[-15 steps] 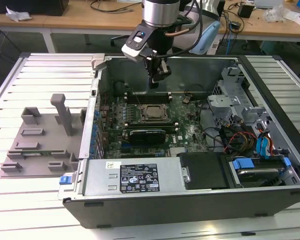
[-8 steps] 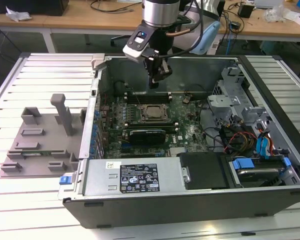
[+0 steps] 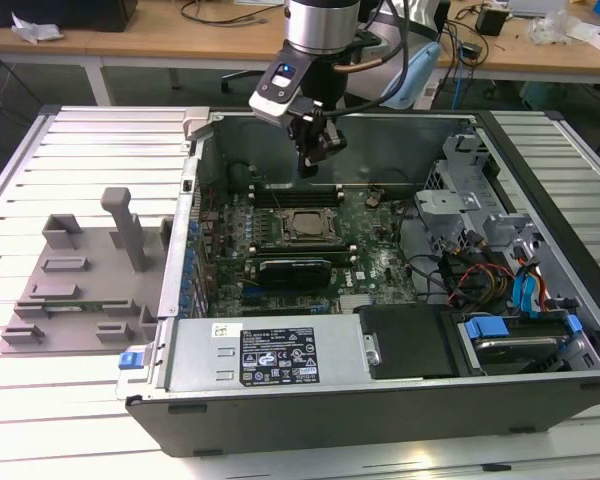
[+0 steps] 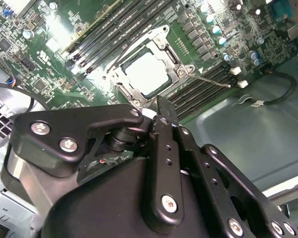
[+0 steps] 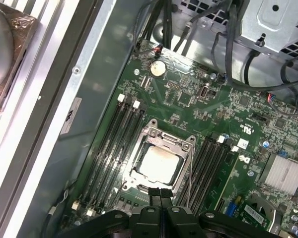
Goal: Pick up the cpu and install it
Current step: 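Install the first cpu locking lever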
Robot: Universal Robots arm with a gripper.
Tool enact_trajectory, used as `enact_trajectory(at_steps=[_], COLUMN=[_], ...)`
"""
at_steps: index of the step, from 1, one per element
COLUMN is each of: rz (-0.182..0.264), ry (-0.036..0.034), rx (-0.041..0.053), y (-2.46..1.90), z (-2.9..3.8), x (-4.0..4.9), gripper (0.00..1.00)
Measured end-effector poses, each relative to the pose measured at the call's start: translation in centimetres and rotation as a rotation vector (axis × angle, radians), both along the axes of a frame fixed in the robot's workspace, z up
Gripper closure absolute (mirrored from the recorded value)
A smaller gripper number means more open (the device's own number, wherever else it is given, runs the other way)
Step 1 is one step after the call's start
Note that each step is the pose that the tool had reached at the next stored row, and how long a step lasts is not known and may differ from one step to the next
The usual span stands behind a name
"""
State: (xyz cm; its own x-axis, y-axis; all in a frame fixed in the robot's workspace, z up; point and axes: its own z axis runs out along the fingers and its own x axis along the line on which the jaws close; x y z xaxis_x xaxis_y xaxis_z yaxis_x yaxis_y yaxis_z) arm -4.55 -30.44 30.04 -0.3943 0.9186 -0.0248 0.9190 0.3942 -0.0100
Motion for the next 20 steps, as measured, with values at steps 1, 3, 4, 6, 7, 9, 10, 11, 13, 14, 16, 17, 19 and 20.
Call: enact_trajectory(at_steps=[1,3,4,6,7,9,10,11,13,14,16,17,19,20], rz=[0.006,0.018,0.022,0.033,0.037,0.044,0.051,0.056,0.067,0.071,0.083,0.088,0.104,0.113], ry=[0.0000,0.0000,-0.0001,0.0000,0.0000,0.0000,0.0000,0.0000,0.0000,0.0000,0.0000,0.0000,0.0000,0.0000], rx=[0.0001,0.0000,0.0000,0.0000,0.0001,0.0000,0.0000,0.0000,0.0000,0.0000,0.0000,0.0000,0.0001,0.0000], y=[0.00,0.00,0.00,0.00,0.00,0.00,0.00,0.00,0.00,0.00,0.00,0.00,0.00,0.00], z=[0.00,0.00,0.00,0.00,0.00,0.00,0.00,0.00,0.00,0.00,0.00,0.00,0.00,0.00], x=[0.00,0.00,0.00,0.00,0.00,0.00,0.00,0.00,0.00,0.00,0.00,0.00,0.00,0.00], gripper=[0.89,0.89,0.89,0.89,0.89,0.89,0.89,0.89,0.89,0.89,0.89,0.89,0.89,0.89])
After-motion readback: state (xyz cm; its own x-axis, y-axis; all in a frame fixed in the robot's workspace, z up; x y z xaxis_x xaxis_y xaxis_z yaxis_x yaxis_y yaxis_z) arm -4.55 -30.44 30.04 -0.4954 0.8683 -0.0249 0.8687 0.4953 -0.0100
